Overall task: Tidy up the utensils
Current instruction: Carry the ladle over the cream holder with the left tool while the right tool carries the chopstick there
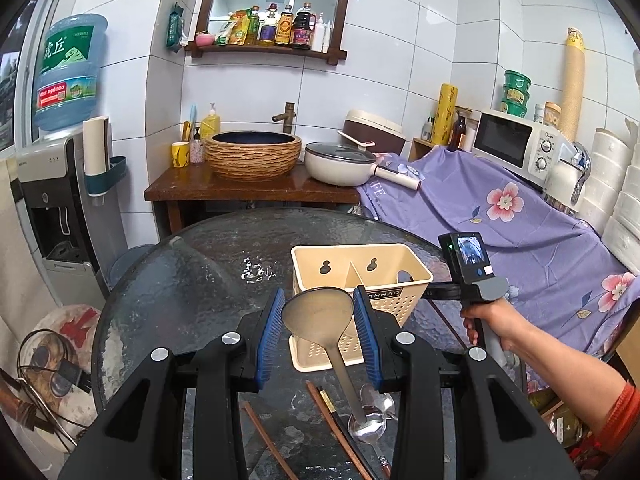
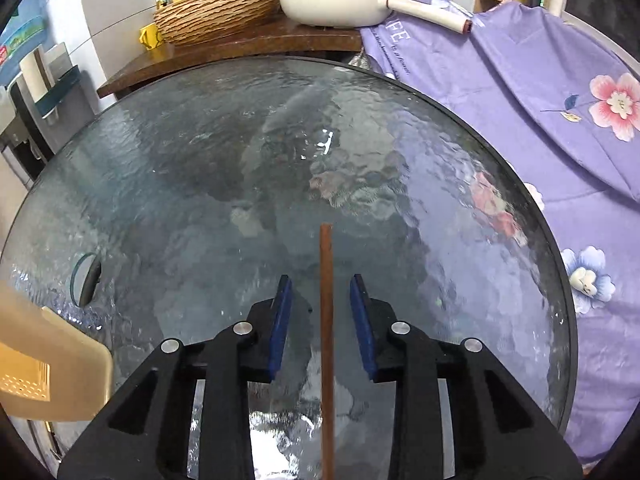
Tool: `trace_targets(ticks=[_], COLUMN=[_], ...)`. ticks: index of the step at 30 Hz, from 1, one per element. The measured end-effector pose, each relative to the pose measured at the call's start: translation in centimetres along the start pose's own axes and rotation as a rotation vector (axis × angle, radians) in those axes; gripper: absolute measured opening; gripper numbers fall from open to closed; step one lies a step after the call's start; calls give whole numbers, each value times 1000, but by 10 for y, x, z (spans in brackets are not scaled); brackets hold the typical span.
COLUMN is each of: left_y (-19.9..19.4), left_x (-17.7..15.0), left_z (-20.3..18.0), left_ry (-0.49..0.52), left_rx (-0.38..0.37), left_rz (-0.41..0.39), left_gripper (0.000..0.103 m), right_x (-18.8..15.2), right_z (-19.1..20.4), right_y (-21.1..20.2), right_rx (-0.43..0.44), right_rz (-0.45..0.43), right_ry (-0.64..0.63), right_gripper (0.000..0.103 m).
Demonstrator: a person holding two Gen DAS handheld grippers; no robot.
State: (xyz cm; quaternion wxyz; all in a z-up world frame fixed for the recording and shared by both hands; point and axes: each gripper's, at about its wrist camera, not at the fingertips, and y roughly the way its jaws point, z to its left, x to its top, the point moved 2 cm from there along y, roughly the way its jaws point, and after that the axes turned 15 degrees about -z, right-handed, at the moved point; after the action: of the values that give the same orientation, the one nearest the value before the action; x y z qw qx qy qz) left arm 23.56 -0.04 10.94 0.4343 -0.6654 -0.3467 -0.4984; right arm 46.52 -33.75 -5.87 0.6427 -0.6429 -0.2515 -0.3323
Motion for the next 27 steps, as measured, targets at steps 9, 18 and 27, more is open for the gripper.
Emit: trace_targets(ticks=[9, 18, 27], left_y=[-1, -2, -3], left_x=[1, 10, 18], left_z=[-2, -1, -3], left_ry=[-4, -15, -20], left_rx=[-6, -9, -18], left_rz=[-5, -22, -42], left_gripper=[35, 35, 35], right_x=[0, 4, 18], right_z=[3, 0, -5], right_y=[3, -47, -167], right_rx=[-6, 120, 286], right_rz=[-9, -132, -364], right_ry=[-39, 42, 46], right_gripper=[8, 8, 8])
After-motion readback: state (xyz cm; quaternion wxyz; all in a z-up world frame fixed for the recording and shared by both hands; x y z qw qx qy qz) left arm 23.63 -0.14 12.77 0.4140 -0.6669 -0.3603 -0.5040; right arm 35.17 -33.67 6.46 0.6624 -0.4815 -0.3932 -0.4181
